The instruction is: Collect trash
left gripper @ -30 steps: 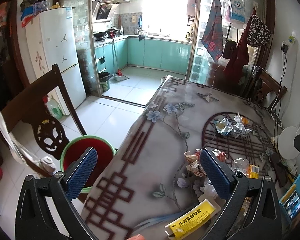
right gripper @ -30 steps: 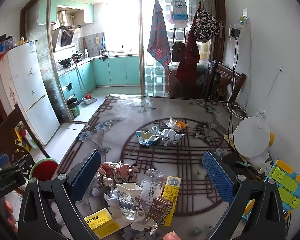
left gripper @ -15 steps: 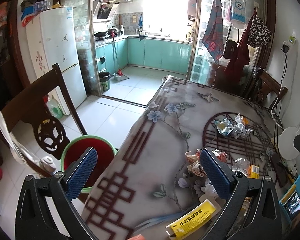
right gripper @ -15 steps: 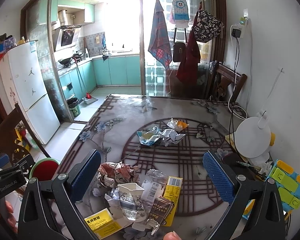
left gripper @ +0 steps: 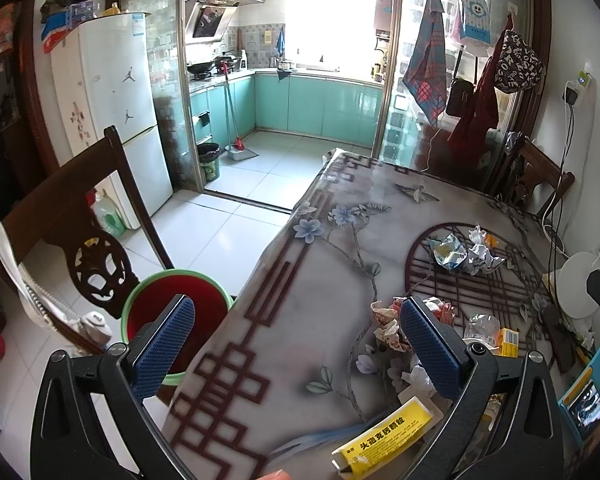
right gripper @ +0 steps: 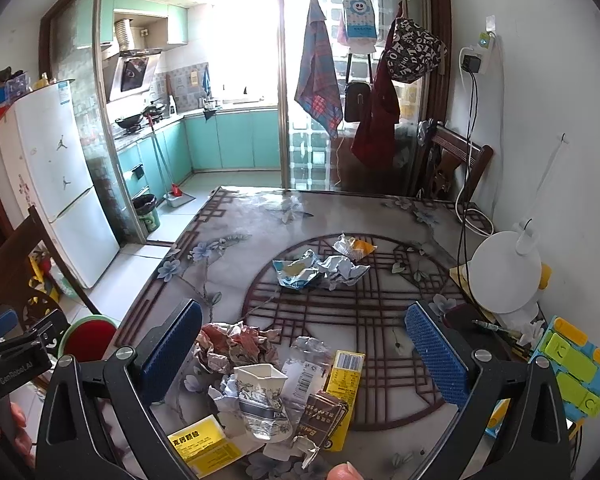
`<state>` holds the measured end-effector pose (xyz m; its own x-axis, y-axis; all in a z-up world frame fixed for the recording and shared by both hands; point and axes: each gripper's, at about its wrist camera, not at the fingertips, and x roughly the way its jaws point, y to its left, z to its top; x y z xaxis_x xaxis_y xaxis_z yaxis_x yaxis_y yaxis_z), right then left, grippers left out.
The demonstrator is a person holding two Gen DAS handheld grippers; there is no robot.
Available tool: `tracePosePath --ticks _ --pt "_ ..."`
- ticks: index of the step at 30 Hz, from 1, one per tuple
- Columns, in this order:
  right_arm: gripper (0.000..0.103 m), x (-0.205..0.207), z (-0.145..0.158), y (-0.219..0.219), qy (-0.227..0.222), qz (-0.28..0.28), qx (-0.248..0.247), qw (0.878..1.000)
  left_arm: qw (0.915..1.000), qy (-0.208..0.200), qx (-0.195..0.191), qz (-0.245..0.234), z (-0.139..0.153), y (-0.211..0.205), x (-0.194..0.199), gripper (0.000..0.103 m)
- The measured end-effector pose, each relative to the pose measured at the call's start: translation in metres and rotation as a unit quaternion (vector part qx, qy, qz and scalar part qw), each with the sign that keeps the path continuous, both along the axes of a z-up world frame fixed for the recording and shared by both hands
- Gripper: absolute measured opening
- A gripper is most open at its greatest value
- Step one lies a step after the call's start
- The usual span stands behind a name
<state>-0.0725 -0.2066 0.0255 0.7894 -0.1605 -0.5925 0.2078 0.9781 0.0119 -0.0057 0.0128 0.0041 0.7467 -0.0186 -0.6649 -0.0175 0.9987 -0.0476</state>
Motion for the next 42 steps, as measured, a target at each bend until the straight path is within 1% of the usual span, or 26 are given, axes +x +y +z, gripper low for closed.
tracePosePath --ticks 13,19,24,29,31,33,35,37,39,40,41,42 --pt "0.103 0.0 -0.001 -0.002 0.001 0.002 0.0 1.0 1.0 -0.002 0.001 -0.001 0.001 0.002 0.0 0.103" --pt "0.103 0.0 -0.003 -0.002 0.006 0.002 -0.001 1.0 0.9999 0.001 0.009 -0.014 -0.001 -0.004 0.0 0.103" --pt "0.103 0.001 -0.004 -0.002 0.006 0.002 -0.001 1.0 0.9994 -0.002 -0.002 -0.034 -0.001 -0.01 -0.001 0.103" --pt "0.103 0.001 -0.005 -0.003 0.007 0.002 0.0 1.0 0.999 -0.005 0.019 -0.04 -0.004 -0.017 0.0 0.103" --pt "0.103 0.001 -0.006 -0.005 0.005 0.001 0.005 1.0 0.9985 0.001 0.015 -0.053 -0.008 -0.018 0.002 0.103" --pt "0.103 0.001 -0.006 -0.013 -0.002 0.0 0.022 1.0 0.9979 0.009 0.017 -0.062 -0.012 -0.02 0.002 0.103" --pt "0.103 0.0 -0.009 -0.025 -0.011 0.005 0.053 0.999 0.9968 0.016 0.023 -0.075 -0.015 -0.025 0.001 0.103" --pt "0.103 0.001 -0.018 -0.04 -0.008 0.018 0.085 0.996 0.9944 0.016 0.033 -0.099 -0.018 -0.034 -0.001 0.103" --pt "0.103 0.001 -0.032 -0.056 0.0 0.018 0.121 0.993 0.9906 0.018 0.042 -0.129 -0.023 -0.045 -0.002 0.103" --pt "0.103 0.001 -0.038 -0.062 0.011 0.017 0.133 0.991 0.9885 0.024 0.04 -0.144 -0.027 -0.051 -0.001 0.103" --pt "0.103 0.002 -0.046 -0.069 0.032 0.013 0.142 0.989 0.9852 0.036 0.03 -0.165 -0.033 -0.059 0.002 0.103" --pt "0.103 0.003 -0.05 -0.073 0.041 0.008 0.142 0.989 0.98 0.056 0.012 -0.19 -0.041 -0.067 0.007 0.103"
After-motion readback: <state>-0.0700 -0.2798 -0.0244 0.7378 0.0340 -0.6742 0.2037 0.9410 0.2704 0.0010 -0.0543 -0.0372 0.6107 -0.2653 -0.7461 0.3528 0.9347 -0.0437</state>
